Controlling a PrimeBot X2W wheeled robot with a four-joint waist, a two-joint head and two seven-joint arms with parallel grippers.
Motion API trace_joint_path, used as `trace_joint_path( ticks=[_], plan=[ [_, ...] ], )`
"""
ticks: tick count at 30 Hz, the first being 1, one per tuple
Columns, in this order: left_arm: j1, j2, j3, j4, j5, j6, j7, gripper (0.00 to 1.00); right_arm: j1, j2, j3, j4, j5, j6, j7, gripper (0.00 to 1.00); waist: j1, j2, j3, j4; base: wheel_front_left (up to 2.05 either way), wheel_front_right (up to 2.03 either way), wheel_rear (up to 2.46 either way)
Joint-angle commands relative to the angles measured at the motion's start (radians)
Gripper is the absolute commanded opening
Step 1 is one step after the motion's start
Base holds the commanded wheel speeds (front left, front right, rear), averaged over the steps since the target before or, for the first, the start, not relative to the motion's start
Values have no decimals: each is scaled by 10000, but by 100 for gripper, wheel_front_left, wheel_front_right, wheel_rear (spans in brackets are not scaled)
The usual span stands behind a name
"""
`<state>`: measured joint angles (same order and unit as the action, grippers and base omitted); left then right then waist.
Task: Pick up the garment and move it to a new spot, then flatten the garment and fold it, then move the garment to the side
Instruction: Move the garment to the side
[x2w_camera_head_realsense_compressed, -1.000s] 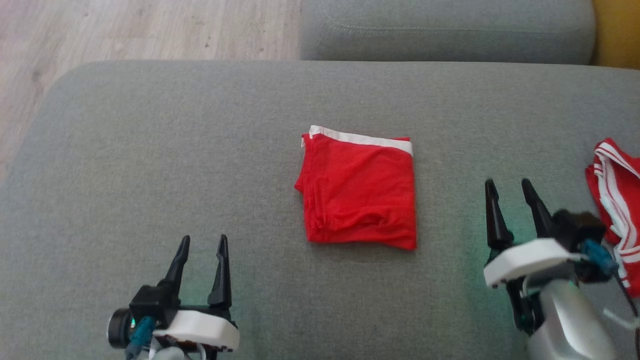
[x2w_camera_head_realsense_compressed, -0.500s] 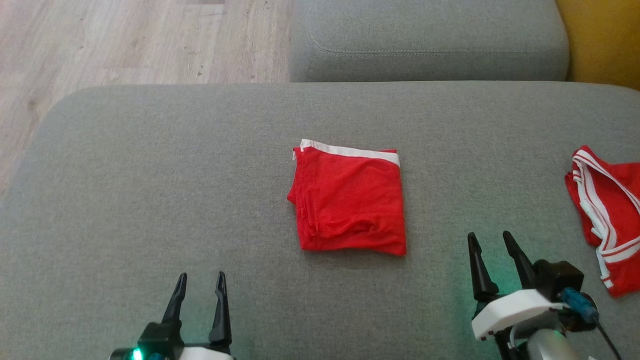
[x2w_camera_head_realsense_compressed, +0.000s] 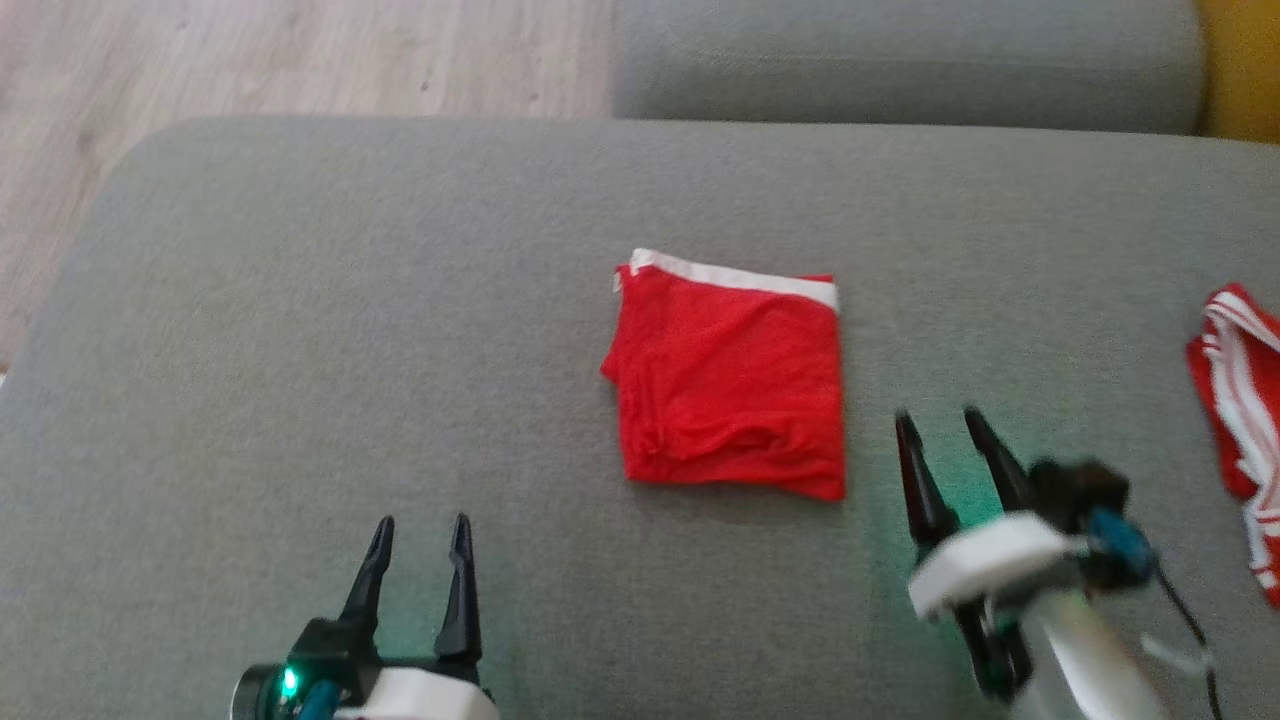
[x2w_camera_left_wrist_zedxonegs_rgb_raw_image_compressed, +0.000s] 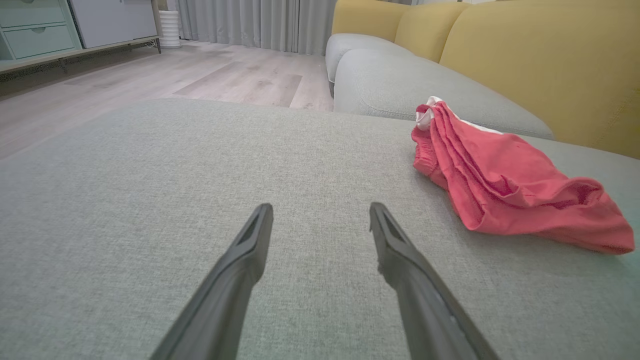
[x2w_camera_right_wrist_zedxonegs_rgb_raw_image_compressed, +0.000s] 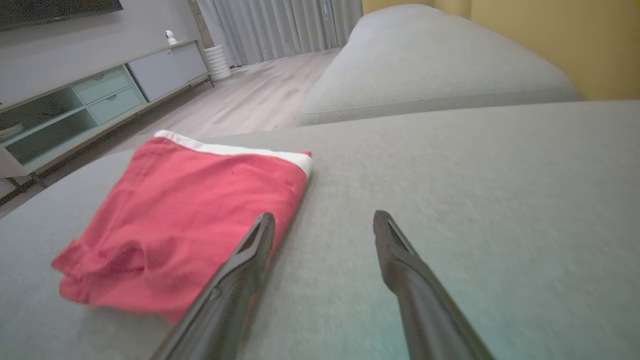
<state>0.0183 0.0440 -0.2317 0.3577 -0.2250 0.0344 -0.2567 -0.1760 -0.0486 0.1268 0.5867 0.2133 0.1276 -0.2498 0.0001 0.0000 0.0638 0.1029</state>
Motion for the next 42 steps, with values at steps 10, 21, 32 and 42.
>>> trace_joint_path(
  ticks=[10,21,32,42],
  plan=[
    [-840,62,-291,-304,-286,-3,-51,100,-3020,-17,616,2495,-229,31,462,100,-1,0,1092,1351,0,0,0],
    [-897,62,-378,-400,-305,-77,-51,100,-3194,-17,416,3908,-526,31,215,0,-1,0,1170,1143,0,0,0],
    [-1316,62,-369,-507,31,-446,-51,100,-3039,-16,1293,3250,418,31,-109,0,-1,0,638,-2023,0,0,0],
    [-2103,62,-860,-391,-55,-559,-51,100,-3038,-16,1903,2858,1035,31,-118,0,-1,0,1031,-4832,0,0,0]
  ],
)
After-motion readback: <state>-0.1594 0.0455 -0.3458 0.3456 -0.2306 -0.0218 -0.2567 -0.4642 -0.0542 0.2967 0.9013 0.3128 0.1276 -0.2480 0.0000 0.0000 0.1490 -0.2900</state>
